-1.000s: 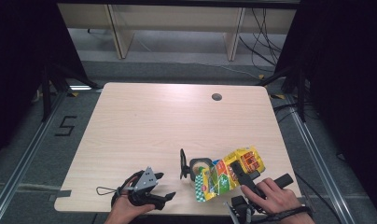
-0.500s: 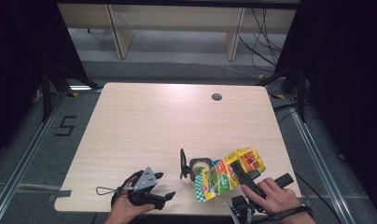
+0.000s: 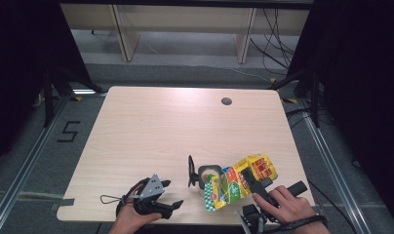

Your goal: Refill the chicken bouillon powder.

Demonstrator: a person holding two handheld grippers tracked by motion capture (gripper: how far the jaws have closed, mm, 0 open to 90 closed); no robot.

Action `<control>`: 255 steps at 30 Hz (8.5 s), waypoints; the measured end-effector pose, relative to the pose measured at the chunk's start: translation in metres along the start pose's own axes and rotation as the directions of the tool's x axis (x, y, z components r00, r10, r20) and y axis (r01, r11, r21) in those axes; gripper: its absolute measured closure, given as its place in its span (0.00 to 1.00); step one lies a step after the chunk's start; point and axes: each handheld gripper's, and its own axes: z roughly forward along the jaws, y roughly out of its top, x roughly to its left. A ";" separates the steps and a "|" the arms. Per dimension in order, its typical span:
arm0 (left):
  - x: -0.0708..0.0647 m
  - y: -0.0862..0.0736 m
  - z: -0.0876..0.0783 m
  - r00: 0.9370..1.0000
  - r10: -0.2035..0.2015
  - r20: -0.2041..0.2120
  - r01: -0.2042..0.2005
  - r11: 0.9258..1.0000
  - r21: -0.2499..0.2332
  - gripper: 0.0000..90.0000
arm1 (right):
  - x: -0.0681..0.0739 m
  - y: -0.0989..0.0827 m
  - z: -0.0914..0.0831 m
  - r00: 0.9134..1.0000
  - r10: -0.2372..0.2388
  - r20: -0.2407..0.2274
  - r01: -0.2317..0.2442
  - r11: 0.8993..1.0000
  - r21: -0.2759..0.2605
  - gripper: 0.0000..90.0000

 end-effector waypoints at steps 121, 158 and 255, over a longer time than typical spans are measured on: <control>0.001 -0.001 -0.001 1.000 -0.017 -0.001 0.017 1.000 -0.003 0.23 | -0.003 -0.008 -0.001 1.000 0.010 0.016 -0.009 0.999 -0.042 0.54; 0.002 -0.001 -0.002 1.000 0.005 -0.009 -0.005 1.000 0.013 0.23 | -0.001 -0.011 0.000 1.000 0.023 -0.016 -0.023 0.999 -0.037 0.55; 0.002 -0.001 -0.002 1.000 -0.005 -0.002 0.005 1.000 -0.001 0.23 | -0.003 -0.012 0.000 1.000 0.023 -0.006 -0.023 0.999 -0.044 0.56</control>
